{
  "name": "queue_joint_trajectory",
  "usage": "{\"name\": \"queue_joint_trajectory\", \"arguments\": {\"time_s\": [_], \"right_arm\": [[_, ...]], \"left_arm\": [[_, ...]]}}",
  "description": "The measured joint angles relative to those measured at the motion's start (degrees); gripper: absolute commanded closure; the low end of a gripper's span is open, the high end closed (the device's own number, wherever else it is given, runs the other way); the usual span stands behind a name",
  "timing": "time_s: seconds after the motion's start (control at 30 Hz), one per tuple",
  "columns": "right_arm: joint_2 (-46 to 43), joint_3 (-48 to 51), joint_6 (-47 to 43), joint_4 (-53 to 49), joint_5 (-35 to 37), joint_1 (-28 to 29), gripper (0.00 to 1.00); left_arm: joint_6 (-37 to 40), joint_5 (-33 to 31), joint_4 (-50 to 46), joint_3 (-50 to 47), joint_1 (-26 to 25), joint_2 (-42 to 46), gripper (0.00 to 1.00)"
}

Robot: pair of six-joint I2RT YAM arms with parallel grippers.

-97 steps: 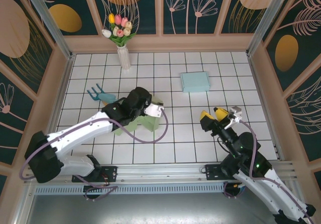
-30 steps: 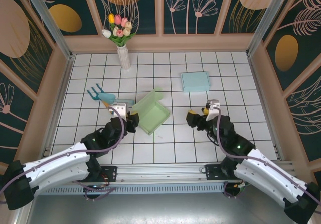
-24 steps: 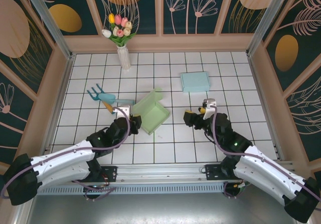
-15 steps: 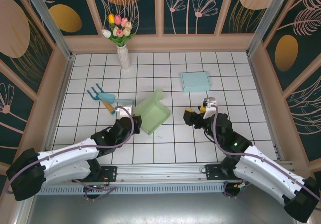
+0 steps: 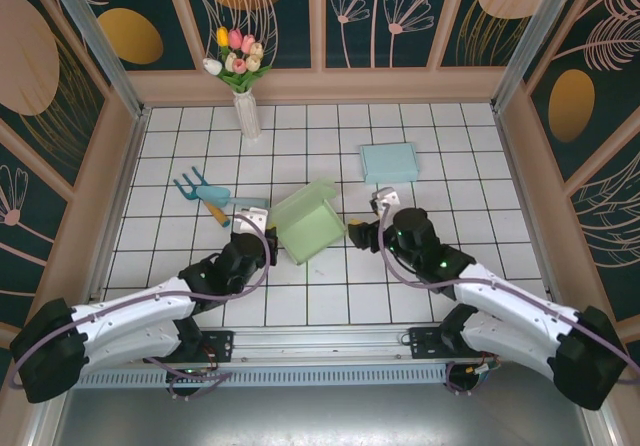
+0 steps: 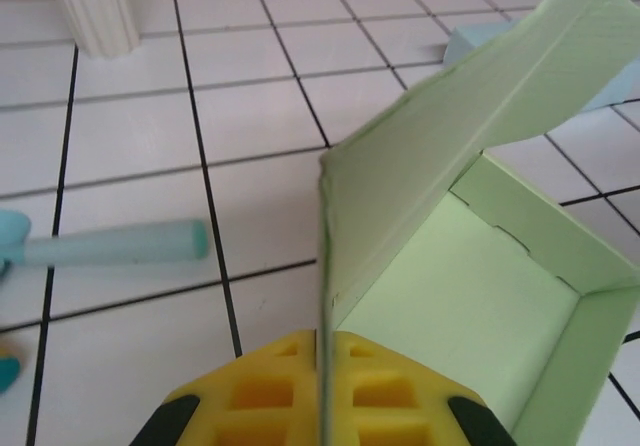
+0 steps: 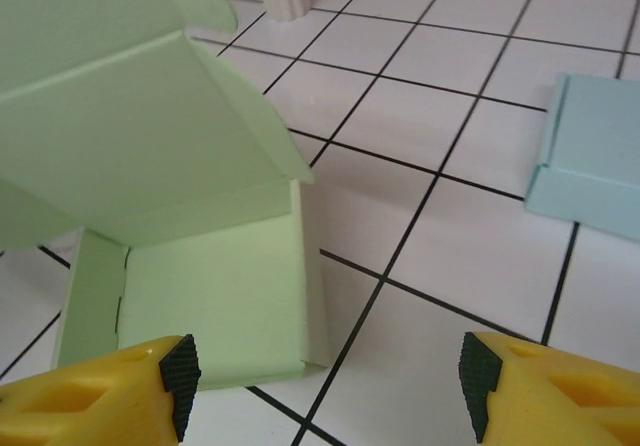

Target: Fold the paper box

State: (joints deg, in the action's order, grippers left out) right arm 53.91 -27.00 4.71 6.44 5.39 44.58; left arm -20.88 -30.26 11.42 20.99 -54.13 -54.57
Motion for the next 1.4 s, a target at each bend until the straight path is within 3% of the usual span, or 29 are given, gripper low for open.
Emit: {"name": "queue_joint_trajectory", "arguments": {"time_s": [0.23,0.43,0.6,1.0,1.4], "right_arm": [[1.9,-0.9,-5.6,1.2,-0.3,-0.4,0.3],[-5.9,1.1,-10.6,2.8,2.5,-3.6,0.29],[-10.2,4.8,-17.2,4.6,2.0,-6.8,0.31],[-8.7,7.3,-26.1,8.3,-11.6,-7.1,0.38],[-7.5,8.4,-30.1,12.0,-18.1,-5.8,0.45]], "left_arm": [[12.5,0.3,4.9,-0.6,0.0,1.5,1.0],[24.3,3.3,10.7,-3.3,0.0,5.3,1.0],[29.7,5.9,13.6,-4.2,0.0,7.6,1.0],[31.8,8.9,15.4,-4.9,0.0,7.9,1.0],[31.8,10.9,15.6,-4.9,0.0,7.5,1.0]]}}
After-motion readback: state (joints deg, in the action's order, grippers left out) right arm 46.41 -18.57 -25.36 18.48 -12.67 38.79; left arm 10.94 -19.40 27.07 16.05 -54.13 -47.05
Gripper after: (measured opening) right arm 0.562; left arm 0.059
